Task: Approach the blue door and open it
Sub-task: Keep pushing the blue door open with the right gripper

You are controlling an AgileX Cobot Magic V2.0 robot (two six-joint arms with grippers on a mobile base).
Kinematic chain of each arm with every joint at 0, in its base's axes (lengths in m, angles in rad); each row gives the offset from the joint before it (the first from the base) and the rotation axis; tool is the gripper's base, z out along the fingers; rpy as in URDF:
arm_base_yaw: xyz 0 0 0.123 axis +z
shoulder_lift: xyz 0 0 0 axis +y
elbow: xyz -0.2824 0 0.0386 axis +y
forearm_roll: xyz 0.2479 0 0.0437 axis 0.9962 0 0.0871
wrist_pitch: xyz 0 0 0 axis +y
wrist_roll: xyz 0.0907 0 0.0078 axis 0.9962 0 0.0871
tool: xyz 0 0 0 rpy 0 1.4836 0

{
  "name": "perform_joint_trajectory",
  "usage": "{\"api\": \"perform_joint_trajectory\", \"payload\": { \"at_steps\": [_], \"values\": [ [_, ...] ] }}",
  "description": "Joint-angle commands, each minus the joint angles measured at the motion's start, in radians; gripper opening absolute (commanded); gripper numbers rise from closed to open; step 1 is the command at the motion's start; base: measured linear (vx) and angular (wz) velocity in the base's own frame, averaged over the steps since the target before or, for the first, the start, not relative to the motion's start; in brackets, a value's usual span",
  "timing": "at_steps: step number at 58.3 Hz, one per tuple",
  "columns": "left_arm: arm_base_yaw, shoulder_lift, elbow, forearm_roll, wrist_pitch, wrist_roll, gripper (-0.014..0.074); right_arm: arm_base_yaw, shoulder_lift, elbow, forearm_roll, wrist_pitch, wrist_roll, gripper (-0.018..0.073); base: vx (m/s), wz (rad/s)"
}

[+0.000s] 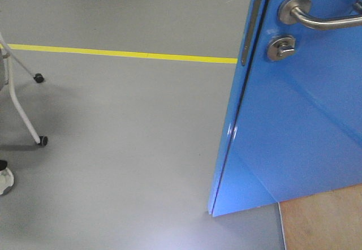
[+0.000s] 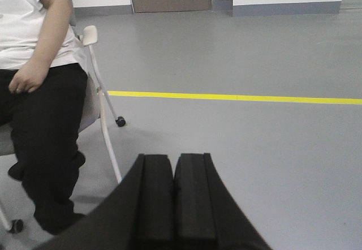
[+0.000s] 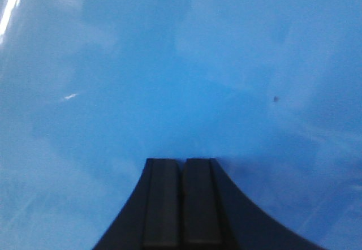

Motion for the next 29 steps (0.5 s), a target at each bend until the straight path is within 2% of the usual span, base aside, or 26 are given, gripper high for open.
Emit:
{"api": "perform_joint_trajectory", "payload": {
  "at_steps": [1,29],
  "values": [
    [-0.006,-0.014,0.004,-0.005,-0.087,-0.002,0.007,0.003,-0.022,-0.031,0.022,-0.03,-0.015,0.0002,0.32,-0.06],
    [-0.006,-0.014,0.004,-0.005,-0.087,-0.002,0.007,0.003,-0.021,-0.031,0.022,-0.03,-0.015,0.0002,0.33,-0.07]
  ]
}}
